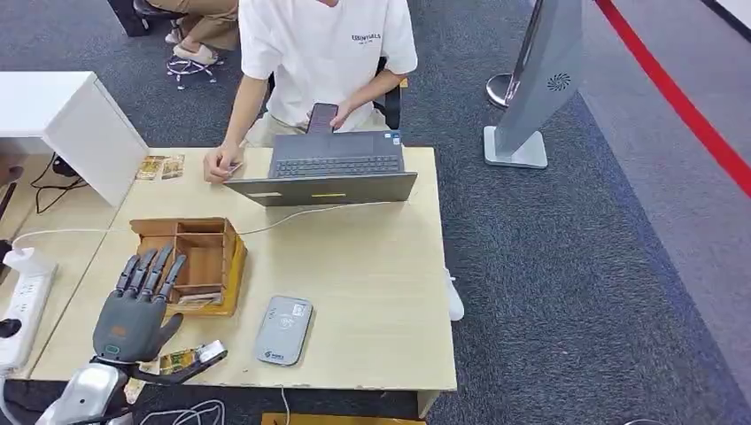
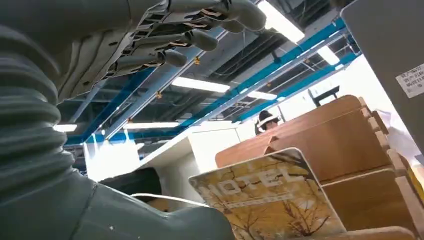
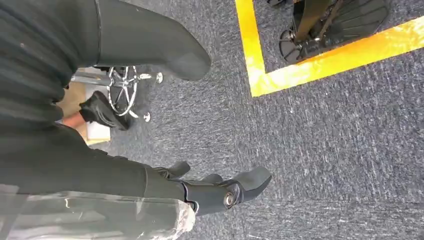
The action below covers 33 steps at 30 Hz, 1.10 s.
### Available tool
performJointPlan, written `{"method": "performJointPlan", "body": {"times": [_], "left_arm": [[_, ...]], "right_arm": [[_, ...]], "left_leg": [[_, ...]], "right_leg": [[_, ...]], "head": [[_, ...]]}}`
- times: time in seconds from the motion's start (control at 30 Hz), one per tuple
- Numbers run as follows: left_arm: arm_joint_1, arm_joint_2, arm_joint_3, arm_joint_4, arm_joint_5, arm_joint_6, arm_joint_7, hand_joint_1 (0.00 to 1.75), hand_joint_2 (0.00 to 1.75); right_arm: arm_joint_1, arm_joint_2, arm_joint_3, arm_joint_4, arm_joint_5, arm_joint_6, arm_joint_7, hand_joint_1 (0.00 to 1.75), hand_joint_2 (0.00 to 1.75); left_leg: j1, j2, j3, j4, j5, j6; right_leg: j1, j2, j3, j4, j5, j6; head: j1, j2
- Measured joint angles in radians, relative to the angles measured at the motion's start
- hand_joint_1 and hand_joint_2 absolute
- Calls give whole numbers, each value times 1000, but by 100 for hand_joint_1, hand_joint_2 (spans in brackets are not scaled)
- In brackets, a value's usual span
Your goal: Pass the card to the sensor for recognition and then transmit it.
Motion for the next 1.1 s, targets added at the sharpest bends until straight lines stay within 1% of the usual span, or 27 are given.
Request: {"method": "performJointPlan", "body": {"times": [0.37, 1.1], "left_arm": [[-16, -28, 0, 11, -2, -5, 0, 0, 175], [-16, -47, -1, 14, 5, -38, 2, 0, 175]], "right_arm": [[-1, 0, 0, 0, -3, 0, -6, 0, 175], [-1, 0, 0, 0, -6, 0, -7, 0, 175]], "left_leg": [[0, 0, 0, 0, 0, 0], [0, 0, 0, 0, 0, 0]], "right_leg": [[0, 0, 0, 0, 0, 0], [0, 0, 0, 0, 0, 0]], "head": [[0, 0], [0, 0]]}}
